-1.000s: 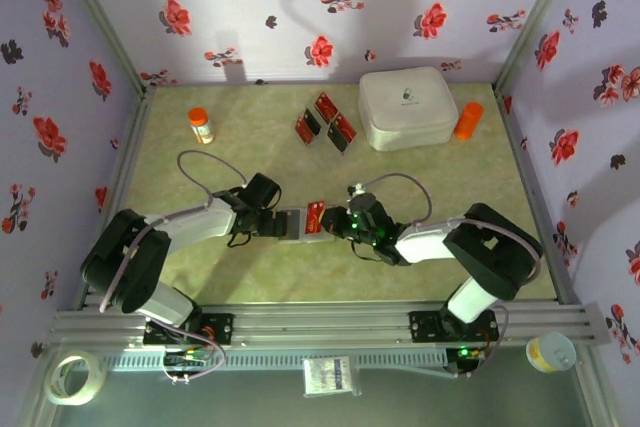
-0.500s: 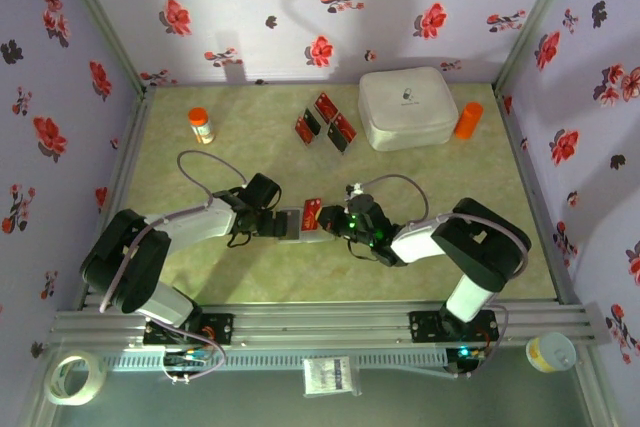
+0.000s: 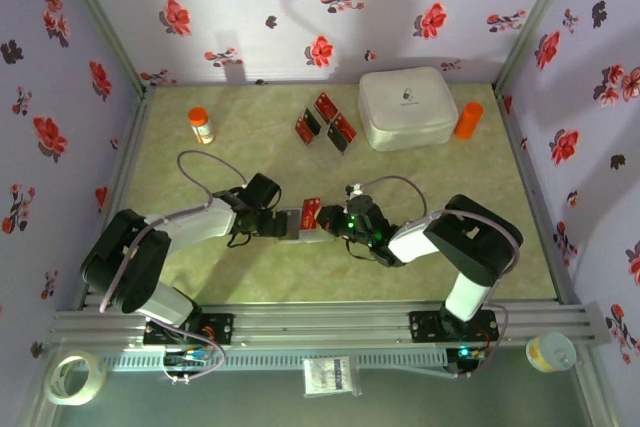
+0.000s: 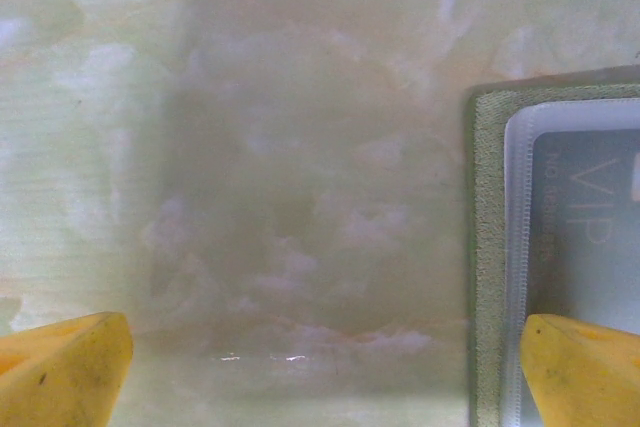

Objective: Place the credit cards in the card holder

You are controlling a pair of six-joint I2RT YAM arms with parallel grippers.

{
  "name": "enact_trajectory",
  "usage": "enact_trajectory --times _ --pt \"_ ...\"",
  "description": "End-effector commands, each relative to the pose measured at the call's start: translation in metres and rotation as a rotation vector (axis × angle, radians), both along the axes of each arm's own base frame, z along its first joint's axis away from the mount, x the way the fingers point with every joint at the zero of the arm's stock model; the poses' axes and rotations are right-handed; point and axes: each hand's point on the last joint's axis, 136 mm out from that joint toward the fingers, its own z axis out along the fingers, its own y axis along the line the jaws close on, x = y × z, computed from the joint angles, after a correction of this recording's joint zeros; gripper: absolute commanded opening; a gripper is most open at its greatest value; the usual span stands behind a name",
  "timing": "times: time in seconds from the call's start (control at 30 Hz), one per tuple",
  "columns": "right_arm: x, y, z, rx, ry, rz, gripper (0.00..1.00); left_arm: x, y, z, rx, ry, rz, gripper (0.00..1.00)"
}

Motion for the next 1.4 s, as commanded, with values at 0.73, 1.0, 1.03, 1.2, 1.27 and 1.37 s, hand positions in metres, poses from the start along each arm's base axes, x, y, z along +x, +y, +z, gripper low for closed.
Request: enact_trajectory --times 0.73,1.0,1.03,1.2,1.27,1.37 --pt "-0.003 -0.002 0.0 0.091 0.01 -0.038 0.0 -0.012 0.005 -0.009 0.023 0.046 0.008 1.0" --pt "-0.003 -0.009 0.017 0.091 -0.009 -0.047 0.0 0.002 -0.003 0.028 -0.028 -0.018 0.011 1.0" --pt "-0.003 -0.009 0.021 0.089 -0.014 -0.045 0.0 0.005 -0.006 0.037 -0.045 -0.035 0.013 1.0" --pt "-0.003 -0.011 0.043 0.09 -0.023 -0.024 0.0 0.024 -0.024 0.087 -0.197 -0.098 0.036 1.0" --pt "-0.002 -0.012 0.053 0.119 -0.024 -0.018 0.0 0.031 -0.034 0.108 -0.274 -0.12 0.039 1.0" --pt "-0.001 -0.011 0.071 0.207 -0.024 0.002 0.0 0.04 -0.052 0.137 -0.393 -0.137 0.025 1.0"
